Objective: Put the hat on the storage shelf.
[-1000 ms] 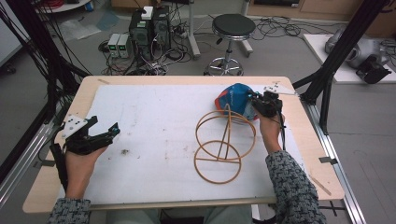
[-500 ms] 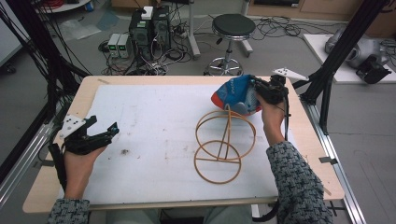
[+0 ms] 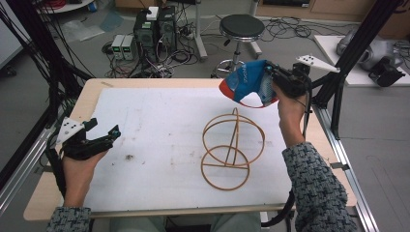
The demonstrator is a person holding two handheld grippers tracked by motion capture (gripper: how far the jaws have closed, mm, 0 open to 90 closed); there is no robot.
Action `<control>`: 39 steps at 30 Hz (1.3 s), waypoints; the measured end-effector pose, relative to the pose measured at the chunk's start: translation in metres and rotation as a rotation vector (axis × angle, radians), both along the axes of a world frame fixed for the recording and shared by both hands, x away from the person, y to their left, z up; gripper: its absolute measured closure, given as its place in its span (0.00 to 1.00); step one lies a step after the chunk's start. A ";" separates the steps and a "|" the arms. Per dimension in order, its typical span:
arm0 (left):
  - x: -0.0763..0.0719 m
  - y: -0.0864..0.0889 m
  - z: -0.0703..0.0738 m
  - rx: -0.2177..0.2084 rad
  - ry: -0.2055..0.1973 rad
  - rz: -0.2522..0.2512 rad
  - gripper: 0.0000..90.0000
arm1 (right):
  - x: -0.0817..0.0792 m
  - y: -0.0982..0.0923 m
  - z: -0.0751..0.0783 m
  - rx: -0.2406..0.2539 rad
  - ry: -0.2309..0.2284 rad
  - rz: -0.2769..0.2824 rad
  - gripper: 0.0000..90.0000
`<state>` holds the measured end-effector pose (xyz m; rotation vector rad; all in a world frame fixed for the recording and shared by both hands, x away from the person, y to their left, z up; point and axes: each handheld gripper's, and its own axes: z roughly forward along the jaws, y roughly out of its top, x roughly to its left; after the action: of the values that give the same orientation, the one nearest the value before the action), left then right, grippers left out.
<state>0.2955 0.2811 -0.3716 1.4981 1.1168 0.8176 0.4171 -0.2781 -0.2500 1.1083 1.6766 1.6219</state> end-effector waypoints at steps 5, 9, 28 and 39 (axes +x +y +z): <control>-0.002 -0.001 0.003 0.004 -0.007 -0.005 0.18 | -0.011 0.002 0.022 -0.001 -0.037 0.009 0.98; -0.003 -0.001 0.005 0.003 -0.014 -0.006 0.18 | -0.022 0.004 0.039 -0.003 -0.064 0.026 0.98; -0.008 0.001 0.013 -0.014 -0.040 -0.004 0.18 | -0.090 0.011 0.075 0.024 -0.146 0.137 0.98; -0.009 0.001 0.014 -0.011 -0.041 -0.002 0.18 | -0.112 0.009 0.065 0.068 -0.133 0.202 0.98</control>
<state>0.2865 0.2820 -0.3577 1.4668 1.0878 0.8361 0.3054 -0.2696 -0.1852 0.8641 1.7009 1.8480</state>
